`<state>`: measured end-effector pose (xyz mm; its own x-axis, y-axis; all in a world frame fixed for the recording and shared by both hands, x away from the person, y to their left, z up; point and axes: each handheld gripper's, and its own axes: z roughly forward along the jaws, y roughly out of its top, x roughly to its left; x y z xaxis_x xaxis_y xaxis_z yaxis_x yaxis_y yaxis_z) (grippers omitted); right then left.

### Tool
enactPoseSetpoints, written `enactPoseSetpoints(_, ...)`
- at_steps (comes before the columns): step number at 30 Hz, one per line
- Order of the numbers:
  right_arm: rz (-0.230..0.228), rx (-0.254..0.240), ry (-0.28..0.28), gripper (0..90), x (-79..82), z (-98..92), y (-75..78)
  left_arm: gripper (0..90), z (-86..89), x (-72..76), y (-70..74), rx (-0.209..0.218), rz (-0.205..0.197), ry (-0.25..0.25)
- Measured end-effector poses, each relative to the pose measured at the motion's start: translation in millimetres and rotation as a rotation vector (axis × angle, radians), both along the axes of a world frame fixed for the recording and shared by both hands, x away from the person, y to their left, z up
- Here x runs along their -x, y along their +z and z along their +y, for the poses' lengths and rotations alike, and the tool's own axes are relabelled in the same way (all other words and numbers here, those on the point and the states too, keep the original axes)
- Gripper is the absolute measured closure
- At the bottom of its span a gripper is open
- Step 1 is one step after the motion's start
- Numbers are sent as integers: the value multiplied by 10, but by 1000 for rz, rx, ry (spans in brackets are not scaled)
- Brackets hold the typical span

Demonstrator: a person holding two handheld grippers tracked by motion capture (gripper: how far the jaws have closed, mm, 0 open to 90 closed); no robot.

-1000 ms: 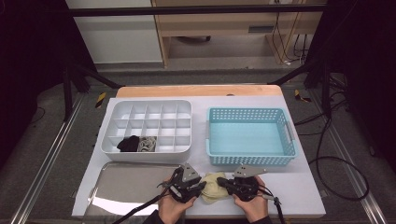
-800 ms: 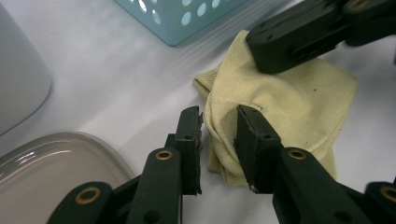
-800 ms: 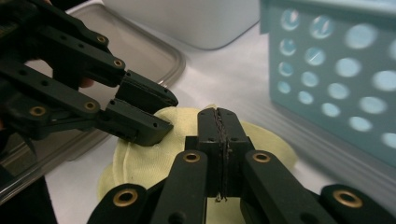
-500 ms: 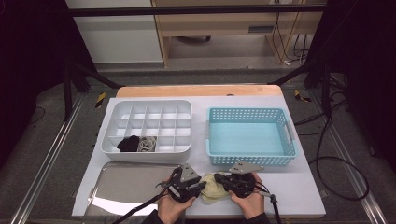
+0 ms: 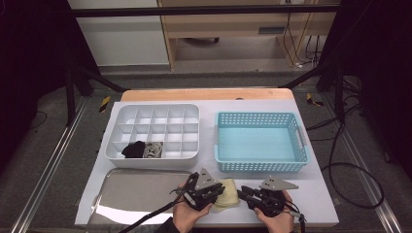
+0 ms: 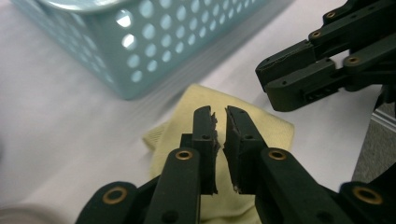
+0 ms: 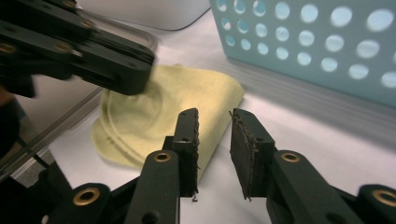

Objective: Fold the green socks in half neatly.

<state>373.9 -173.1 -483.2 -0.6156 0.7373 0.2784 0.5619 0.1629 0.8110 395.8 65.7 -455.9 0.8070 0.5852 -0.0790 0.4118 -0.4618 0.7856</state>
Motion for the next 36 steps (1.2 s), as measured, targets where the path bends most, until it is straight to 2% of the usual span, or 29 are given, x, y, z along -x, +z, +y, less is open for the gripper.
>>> enactPoseSetpoints(2,2,-1,3,704,10,-1,-12,829,-54,-23,-61,-13,25,-9)
enactPoseSetpoints(5,13,-7,7,664,28,35,-74,871,-64,-40,-144,-67,49,-8)
enactPoseSetpoints(7,23,-8,7,660,26,46,-88,876,-62,-39,-171,-83,66,-15)
enactPoseSetpoints(10,34,1,13,667,14,78,-113,882,-70,-35,-180,-83,76,-8)
enactPoseSetpoints(11,47,18,9,697,10,103,-125,887,-69,-37,-182,-80,80,-2)
enactPoseSetpoints(15,46,12,2,751,13,142,-154,893,-57,-50,-188,-75,89,5)
enactPoseSetpoints(18,65,-1,7,847,-5,135,-136,894,-60,-58,-194,-65,97,13)
enactPoseSetpoints(20,64,0,10,852,-5,136,-124,894,-61,-62,-196,-62,100,18)
enactPoseSetpoints(22,28,-26,25,857,7,123,-70,894,-61,-65,-196,-57,106,22)
enactPoseSetpoints(23,-8,-60,66,858,29,131,8,894,-62,-66,-196,-56,107,22)
enactPoseSetpoints(26,-41,-43,101,858,46,179,55,893,-57,-68,-192,-50,112,24)
enactPoseSetpoints(28,-46,-37,128,858,58,235,68,870,-41,-61,-175,-38,111,28)
enactPoseSetpoints(30,-47,-34,132,857,54,234,70,836,-6,-51,-145,-29,106,33)
enactPoseSetpoints(36,-49,-20,139,856,58,213,89,765,267,-14,8,-12,61,84)
